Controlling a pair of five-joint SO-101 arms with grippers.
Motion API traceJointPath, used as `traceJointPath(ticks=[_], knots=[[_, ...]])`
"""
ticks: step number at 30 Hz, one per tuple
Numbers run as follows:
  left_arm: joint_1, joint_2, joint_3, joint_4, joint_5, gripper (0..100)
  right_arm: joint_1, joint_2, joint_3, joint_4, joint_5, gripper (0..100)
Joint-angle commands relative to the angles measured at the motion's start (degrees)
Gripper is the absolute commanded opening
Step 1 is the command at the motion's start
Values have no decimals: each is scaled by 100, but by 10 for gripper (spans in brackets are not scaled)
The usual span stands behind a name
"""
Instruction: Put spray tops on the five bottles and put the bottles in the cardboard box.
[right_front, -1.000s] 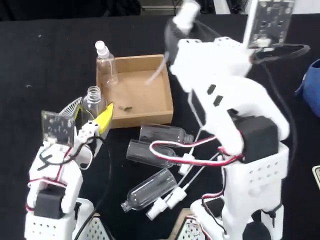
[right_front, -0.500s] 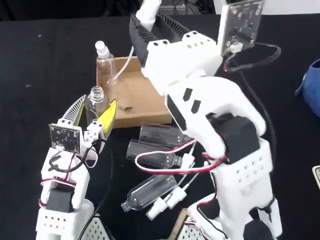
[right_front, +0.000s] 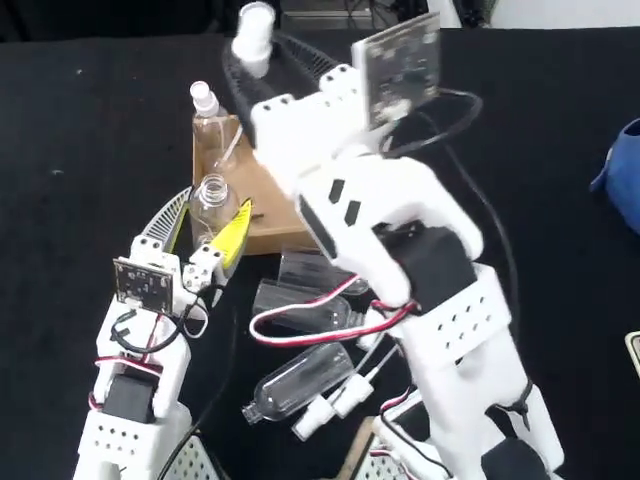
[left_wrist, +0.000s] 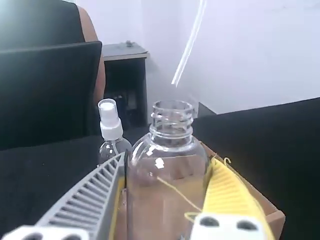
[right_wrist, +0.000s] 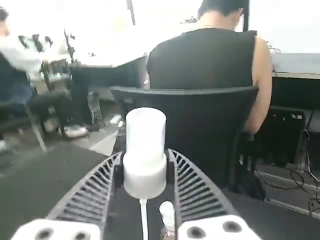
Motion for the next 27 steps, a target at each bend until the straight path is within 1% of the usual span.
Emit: traceJointPath(ticks=[1,6,11,17,22,27], knots=[[48,-88,-75,-149,44,30,-149,-259,-75,35,132,11],[48,-88,-75,-141,44,30,-149,-321,-84,70,132,11],[48,-88,-40,-141,18,30,-149,-875,-22,299,123,11],[57,-88,31,-176,9,30,-563,-1059,119,352,176,11],[48,-88,40,-167,9,30,-580,-1059,602,-290,202,11],[48,-88,40,-176,9,30,-607,-1059,1297,-1116,870,11]])
